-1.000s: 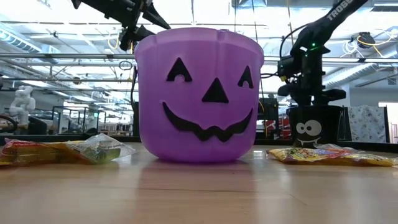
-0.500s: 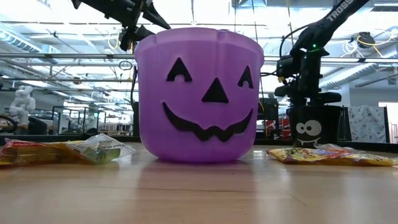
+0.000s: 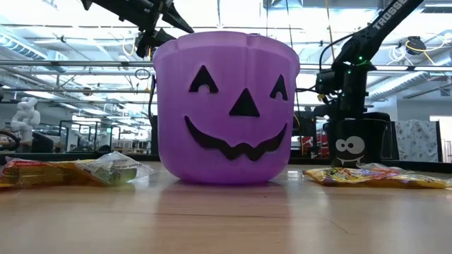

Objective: Sort candy by brand, put in halloween buckets
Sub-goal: Put the blue gummy from the black bucket into the violet bucket

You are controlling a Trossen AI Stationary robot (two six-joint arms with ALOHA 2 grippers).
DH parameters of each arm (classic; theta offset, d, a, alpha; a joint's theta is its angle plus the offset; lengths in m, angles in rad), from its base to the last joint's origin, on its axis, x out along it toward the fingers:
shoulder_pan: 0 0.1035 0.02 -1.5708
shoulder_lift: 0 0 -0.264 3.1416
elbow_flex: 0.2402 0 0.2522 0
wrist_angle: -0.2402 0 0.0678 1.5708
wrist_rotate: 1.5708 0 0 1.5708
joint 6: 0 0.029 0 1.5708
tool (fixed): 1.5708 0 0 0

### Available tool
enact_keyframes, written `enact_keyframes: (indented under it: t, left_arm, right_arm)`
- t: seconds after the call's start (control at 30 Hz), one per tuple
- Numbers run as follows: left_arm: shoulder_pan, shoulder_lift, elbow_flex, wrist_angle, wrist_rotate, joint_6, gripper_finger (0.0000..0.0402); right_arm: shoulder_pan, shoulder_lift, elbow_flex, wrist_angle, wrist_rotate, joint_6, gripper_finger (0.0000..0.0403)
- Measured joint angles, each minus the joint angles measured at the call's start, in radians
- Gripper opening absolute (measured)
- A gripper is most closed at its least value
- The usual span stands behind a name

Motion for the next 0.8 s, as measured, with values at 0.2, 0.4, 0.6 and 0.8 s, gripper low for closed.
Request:
enact_keyframes:
  t: [0.2, 0.4, 0.6, 0.8]
  left_arm:
    - [0.002, 0.000, 0.000, 0.000, 0.000, 0.000, 0.0189]
    - [0.002, 0.000, 0.000, 0.000, 0.000, 0.000, 0.0189]
    - [0.002, 0.000, 0.000, 0.000, 0.000, 0.000, 0.0189]
    - [0.002, 0.000, 0.000, 0.000, 0.000, 0.000, 0.0189]
  right_arm:
    - [0.000, 0.000, 0.000, 0.016, 0.004, -0.016, 0.0154]
    - [0.000, 0.000, 0.000, 0.016, 0.002, -0.042, 0.0092]
    - [0.000, 0.000, 0.000, 0.015, -0.003, -0.067, 0.0041]
    - [0.000, 0.000, 0.001, 0.003, -0.010, -0.089, 0.0012]
